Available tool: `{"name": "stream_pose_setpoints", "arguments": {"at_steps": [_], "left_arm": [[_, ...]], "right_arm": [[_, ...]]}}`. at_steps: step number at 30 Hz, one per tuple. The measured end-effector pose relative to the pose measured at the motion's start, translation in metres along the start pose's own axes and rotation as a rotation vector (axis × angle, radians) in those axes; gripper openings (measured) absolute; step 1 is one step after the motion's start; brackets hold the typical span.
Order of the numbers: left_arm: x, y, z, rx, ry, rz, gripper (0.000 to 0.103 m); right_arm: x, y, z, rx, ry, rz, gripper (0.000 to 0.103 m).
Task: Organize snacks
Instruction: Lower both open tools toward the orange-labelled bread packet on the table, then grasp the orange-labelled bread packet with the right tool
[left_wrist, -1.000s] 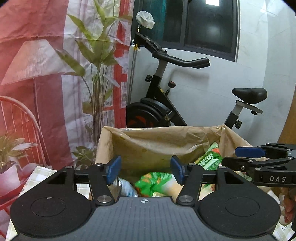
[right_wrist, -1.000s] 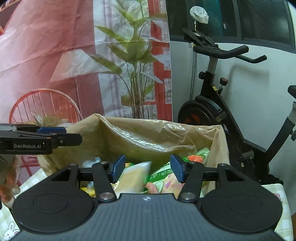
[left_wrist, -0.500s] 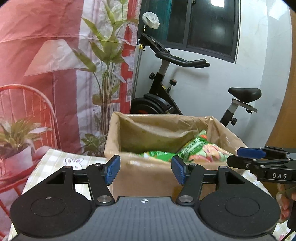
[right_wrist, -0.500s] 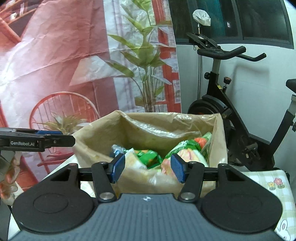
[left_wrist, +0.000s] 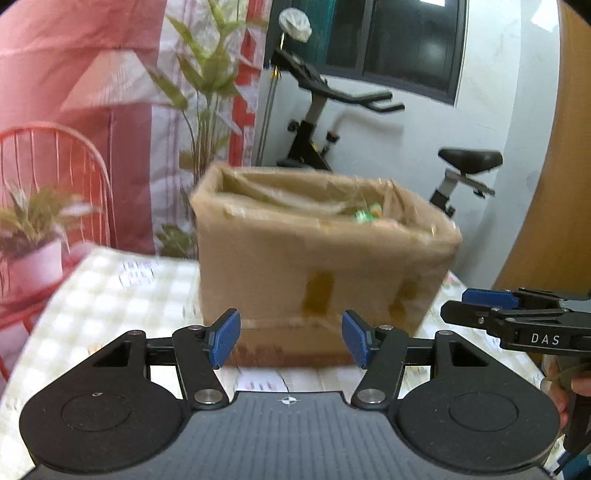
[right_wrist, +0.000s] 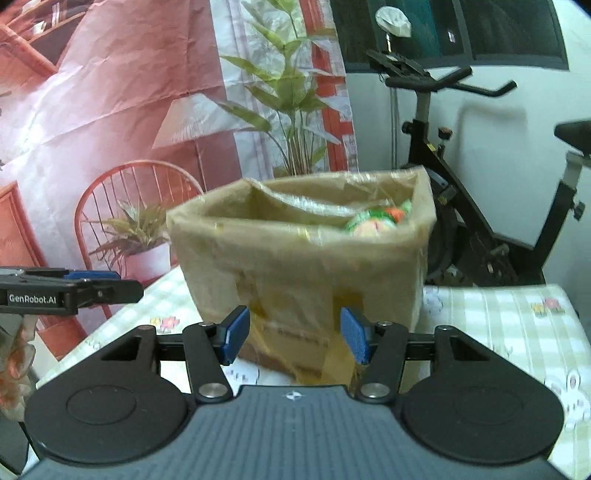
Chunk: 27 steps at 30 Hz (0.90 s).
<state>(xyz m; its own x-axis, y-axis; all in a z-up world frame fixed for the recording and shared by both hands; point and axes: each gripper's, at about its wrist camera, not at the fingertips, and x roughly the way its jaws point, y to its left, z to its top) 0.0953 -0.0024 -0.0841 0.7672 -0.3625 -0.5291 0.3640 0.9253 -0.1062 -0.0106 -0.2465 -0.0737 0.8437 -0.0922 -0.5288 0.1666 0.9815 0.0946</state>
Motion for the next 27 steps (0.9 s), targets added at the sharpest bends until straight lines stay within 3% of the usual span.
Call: {"name": "stream_pose_setpoints", "arguments": {"at_steps": [15, 22, 27], "left_arm": [[0.043, -0.01, -0.088, -0.067, 0.28, -0.093, 0.061], [0.047, -0.009, -0.113, -0.067, 0.334, -0.091, 0.058], [0.05, -0.006, -0.119, -0.112, 0.365, -0.136, 0.058]], "right_arm": [[0.007, -0.009, -0.09, 0.076, 0.219, -0.008, 0.058], [0.012, -0.008, -0.112, 0.09, 0.295, 0.007, 0.058], [0.013, -0.014, -0.114, 0.111, 0.307, 0.0, 0.058]]}}
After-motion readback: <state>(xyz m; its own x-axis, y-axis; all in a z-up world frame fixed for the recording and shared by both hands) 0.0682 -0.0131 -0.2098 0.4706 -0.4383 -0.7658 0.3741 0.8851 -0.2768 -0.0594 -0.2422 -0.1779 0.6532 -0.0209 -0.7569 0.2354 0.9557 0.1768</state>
